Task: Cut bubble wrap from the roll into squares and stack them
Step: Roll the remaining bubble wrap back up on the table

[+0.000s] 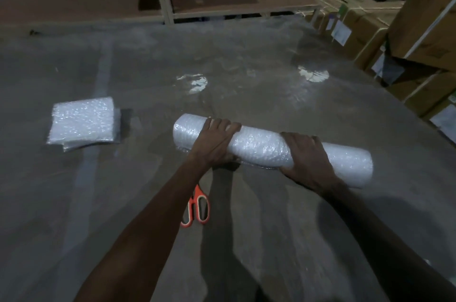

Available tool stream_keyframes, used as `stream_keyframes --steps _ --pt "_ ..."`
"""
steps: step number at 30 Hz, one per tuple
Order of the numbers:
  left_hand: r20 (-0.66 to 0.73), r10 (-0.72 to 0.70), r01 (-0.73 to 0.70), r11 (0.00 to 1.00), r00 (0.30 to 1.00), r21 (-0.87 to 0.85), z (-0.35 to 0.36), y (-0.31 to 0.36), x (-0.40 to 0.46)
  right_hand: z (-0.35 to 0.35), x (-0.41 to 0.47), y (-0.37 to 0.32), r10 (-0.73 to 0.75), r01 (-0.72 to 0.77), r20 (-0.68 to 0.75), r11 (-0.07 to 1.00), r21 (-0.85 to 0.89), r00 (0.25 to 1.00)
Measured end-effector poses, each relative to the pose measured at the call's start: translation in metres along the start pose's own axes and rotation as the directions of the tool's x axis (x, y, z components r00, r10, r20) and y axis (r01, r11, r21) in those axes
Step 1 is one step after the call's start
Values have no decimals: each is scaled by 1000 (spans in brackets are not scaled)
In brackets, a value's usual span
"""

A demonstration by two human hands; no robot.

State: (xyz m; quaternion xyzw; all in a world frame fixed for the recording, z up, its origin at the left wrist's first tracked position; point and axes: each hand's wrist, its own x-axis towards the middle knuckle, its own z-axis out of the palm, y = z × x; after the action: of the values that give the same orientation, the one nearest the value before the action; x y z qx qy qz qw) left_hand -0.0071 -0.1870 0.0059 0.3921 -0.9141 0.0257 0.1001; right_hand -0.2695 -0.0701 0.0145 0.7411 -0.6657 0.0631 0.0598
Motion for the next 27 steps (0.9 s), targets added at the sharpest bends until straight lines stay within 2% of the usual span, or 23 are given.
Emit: stream_keyframes --steps 6,10,13,21,27 --pt "-43 -208 212 969 977 125 9 -43 0 20 85 -16 -87 83 -60 995 -55 994" --pt "12 -370 359 908 929 215 8 -78 6 32 145 -26 -139 137 -72 990 -38 988" --pt "-15 -432 423 872 902 246 12 -103 12 42 187 -32 -180 178 -88 984 -28 980" --pt "-109 -464 475 830 879 292 27 -160 30 65 264 -45 -267 264 -127 964 -41 955" --pt "-121 -469 484 835 875 260 37 -168 35 67 272 -44 -274 271 -103 962 -41 956"
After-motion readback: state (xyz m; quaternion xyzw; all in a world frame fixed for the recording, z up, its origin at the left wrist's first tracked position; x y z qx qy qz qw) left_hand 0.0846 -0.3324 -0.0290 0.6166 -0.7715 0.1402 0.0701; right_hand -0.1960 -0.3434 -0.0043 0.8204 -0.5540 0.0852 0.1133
